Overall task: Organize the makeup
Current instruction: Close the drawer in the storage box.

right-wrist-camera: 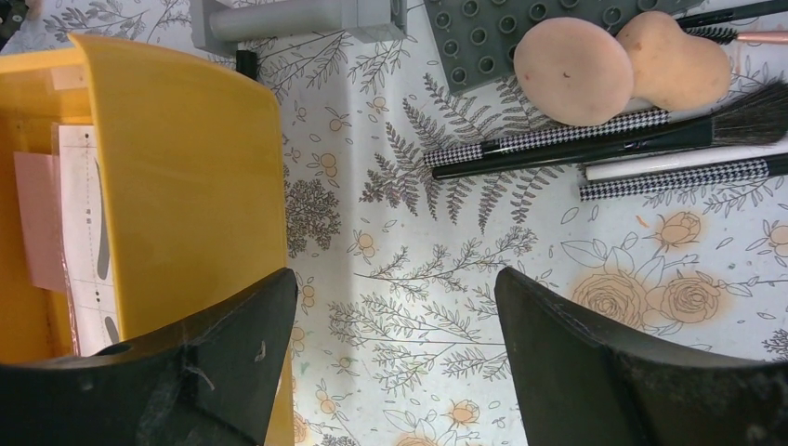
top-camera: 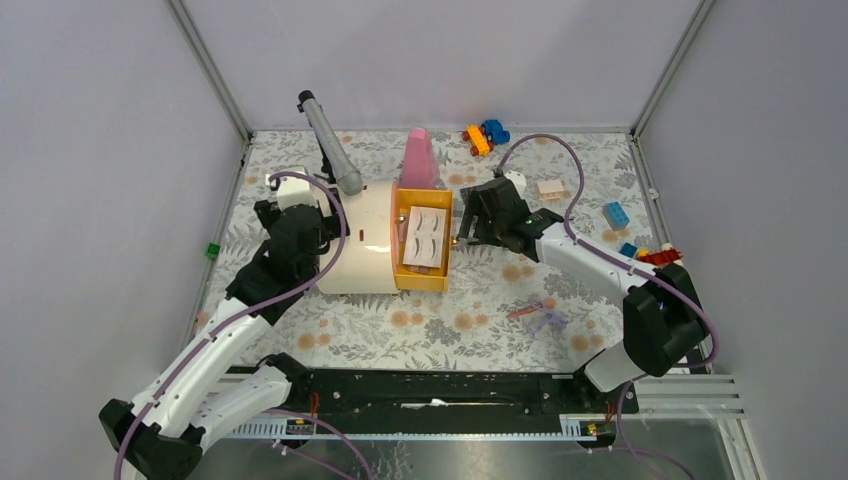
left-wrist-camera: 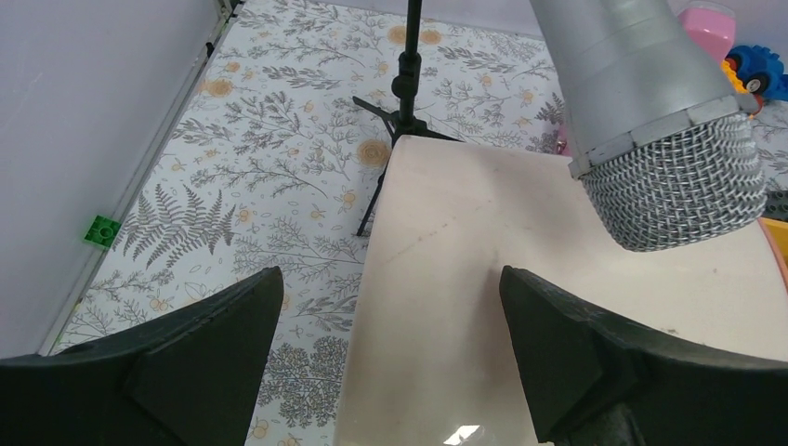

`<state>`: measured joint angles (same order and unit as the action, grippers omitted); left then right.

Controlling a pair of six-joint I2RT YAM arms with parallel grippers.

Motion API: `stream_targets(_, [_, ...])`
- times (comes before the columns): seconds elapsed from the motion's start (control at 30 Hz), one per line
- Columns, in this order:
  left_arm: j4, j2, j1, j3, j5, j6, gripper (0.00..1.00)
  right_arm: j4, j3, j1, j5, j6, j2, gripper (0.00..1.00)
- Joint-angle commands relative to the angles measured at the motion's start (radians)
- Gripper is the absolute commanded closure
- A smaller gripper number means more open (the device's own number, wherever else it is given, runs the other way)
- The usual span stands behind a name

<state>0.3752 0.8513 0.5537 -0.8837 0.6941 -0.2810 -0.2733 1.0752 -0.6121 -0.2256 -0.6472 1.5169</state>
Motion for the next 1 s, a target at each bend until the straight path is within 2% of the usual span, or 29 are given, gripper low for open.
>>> stream_targets(0.0, [-0.014, 0.005, -0.012, -0.024, 0.006, -0.010, 0.01, 0.021, 0.046, -0.017, -0.032, -0.017, 0.014, 0.16])
stream_targets(0.47, [-0.006, 0.039, -0.033, -0.034, -0.039, -0.013, 0.01, 0.037, 0.038, -0.022, -0.028, -0.011, 0.014, 0.15])
stream_targets(0.73, [-0.004, 0.040, -0.038, -0.035, -0.051, -0.015, 0.01, -0.058, 0.031, -0.008, -0.248, -0.073, -0.011, 0.15])
stream_targets(0.87, [-0.003, 0.039, -0.039, -0.035, -0.053, -0.015, 0.01, -0.034, -0.003, 0.046, -0.196, -0.105, -0.012, 0.15])
stream_targets(0.97, [-0.004, 0.041, -0.040, -0.035, -0.057, -0.015, 0.01, 0.058, -0.027, 0.071, -0.075, -0.062, 0.006, 0.16])
